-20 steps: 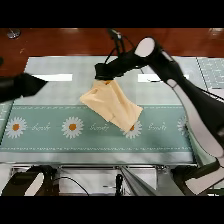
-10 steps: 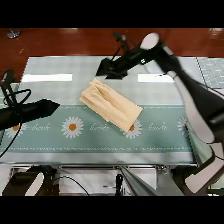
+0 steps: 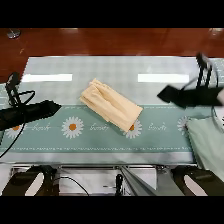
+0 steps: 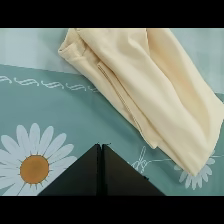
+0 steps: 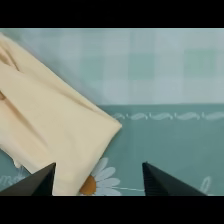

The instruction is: Fold the shirts.

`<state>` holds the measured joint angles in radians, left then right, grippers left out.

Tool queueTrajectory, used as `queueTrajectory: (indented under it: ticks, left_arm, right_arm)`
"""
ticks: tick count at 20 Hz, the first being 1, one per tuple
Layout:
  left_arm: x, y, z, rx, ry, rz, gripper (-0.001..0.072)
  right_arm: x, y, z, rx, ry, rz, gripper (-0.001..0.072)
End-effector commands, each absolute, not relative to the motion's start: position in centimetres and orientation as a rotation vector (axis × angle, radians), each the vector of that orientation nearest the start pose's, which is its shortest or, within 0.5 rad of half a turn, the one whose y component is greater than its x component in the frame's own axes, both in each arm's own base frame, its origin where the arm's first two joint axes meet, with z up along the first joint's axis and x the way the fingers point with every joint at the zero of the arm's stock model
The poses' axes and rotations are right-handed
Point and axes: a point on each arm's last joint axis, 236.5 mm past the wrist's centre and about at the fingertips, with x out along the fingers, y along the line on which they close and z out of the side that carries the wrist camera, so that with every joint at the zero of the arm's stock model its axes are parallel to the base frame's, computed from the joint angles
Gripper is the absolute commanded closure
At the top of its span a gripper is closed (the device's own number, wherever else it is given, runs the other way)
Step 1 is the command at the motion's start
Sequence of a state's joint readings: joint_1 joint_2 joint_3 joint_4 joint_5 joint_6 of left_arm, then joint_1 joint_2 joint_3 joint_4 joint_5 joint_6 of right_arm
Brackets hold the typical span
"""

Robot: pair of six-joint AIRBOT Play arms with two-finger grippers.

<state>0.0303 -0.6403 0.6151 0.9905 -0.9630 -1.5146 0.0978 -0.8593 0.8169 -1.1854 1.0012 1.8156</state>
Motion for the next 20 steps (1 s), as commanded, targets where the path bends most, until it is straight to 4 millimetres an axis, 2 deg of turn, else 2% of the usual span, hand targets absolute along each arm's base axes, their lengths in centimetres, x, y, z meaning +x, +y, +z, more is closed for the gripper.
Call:
queueTrajectory:
  ticks: [1, 3, 5, 9, 13, 15, 16, 17, 18, 20]
  left_arm:
    - [28.5, -9.8, 5.7, -0.501, 0.941, -0.271, 0.0679]
    - [28.5, -9.8, 5.7, -0.501, 0.941, -0.271, 0.0680]
    - [28.5, -9.8, 5.7, -0.501, 0.941, -0.271, 0.0679]
    - [28.5, -9.8, 5.8, -0.501, 0.941, -0.271, 0.0679]
    - [28.5, -9.8, 5.8, -0.504, 0.941, -0.273, 0.0679]
    - [28.5, -9.8, 5.8, -0.505, 0.941, -0.273, 0.0679]
    - [28.5, -9.8, 5.8, -0.505, 0.941, -0.273, 0.0679]
    - [28.5, -9.9, 5.8, -0.508, 0.941, -0.275, 0.0679]
    - [28.5, -9.9, 5.8, -0.508, 0.941, -0.275, 0.0679]
    - [28.3, -10.0, 5.8, -0.511, 0.949, -0.280, 0.0679]
  right_arm:
    - [26.3, 13.7, -3.5, 1.035, 1.047, 0.089, 0.0085]
    - [24.2, 16.8, -5.8, 1.013, 1.176, 0.188, 0.0085]
    - [23.7, 18.4, -7.2, 1.004, 1.275, 0.221, 0.0085]
    - [25.8, 20.7, -8.5, 0.967, 1.354, 0.261, 0.0086]
    - [28.4, 23.4, -9.9, 0.924, 1.419, 0.291, 0.0140]
    - [30.0, 24.8, -10.0, 0.911, 1.433, 0.318, 0.0318]
    - [31.0, 25.4, -9.7, 0.887, 1.422, 0.355, 0.0544]
    - [32.0, 26.1, -8.8, 0.842, 1.400, 0.421, 0.0688]
    - [33.3, 26.4, -7.2, 0.790, 1.368, 0.486, 0.0692]
    - [36.5, 26.2, -2.3, 0.623, 1.286, 0.587, 0.0693]
